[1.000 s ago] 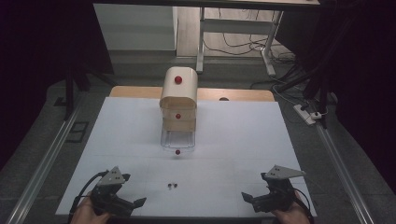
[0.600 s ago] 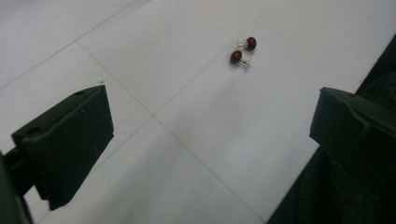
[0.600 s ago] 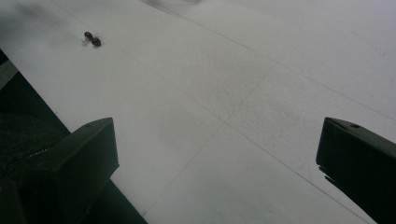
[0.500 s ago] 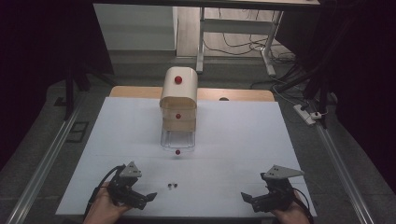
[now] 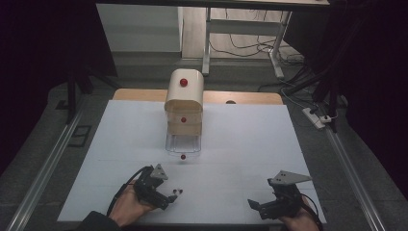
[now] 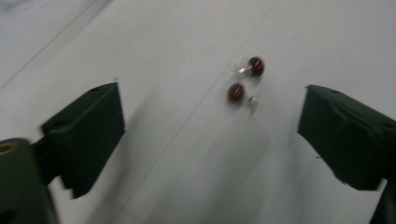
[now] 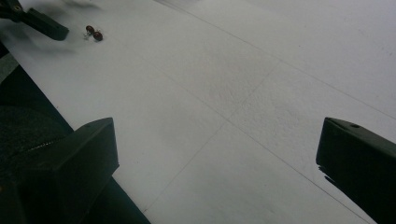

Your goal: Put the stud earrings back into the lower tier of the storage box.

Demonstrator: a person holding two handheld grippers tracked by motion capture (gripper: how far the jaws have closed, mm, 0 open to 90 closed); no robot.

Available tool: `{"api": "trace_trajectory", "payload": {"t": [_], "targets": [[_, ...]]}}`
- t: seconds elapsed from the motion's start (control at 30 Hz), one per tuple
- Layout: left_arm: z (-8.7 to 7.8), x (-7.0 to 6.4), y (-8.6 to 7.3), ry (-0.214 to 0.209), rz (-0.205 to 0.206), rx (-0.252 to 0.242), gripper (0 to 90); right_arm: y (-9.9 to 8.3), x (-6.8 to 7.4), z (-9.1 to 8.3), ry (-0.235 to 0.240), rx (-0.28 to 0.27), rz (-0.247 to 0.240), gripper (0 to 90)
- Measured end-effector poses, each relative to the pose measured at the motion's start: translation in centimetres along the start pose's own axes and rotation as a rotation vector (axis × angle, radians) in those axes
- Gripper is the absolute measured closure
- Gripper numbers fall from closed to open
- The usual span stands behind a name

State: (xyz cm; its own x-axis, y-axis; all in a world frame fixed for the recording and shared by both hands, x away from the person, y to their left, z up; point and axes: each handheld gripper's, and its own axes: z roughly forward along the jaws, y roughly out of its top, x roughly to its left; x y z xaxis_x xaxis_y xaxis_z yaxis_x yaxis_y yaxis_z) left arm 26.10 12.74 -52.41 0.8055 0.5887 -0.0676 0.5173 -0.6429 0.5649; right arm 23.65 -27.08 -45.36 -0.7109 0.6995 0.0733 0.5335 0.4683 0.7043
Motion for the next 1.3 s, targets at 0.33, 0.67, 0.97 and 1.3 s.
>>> {"api": "trace_trajectory", "payload": {"t": [0.33, 0.67, 0.97, 1.3], "targets": [[0.9, -1.1, 0.7, -0.04, 0.15, 0.01, 48.0, 0.0, 0.1, 0.1, 0.01, 0.007, -0.01, 0.0], [0.7, -0.7, 0.7, -0.067, 0.09, 0.023, 70.3, 0.0, 0.1, 0.1, 0.012, 0.011, -0.014, 0.0], [-0.4, -0.5, 1.2, -0.047, 0.061, -0.017, 70.4, 0.0, 0.0, 0.0, 0.015, 0.005, -0.014, 0.0], [-2.4, 0.6, 1.9, -0.025, 0.011, -0.098, 70.2, 0.0, 0.1, 0.1, 0.017, 0.008, -0.017, 0.0]]}}
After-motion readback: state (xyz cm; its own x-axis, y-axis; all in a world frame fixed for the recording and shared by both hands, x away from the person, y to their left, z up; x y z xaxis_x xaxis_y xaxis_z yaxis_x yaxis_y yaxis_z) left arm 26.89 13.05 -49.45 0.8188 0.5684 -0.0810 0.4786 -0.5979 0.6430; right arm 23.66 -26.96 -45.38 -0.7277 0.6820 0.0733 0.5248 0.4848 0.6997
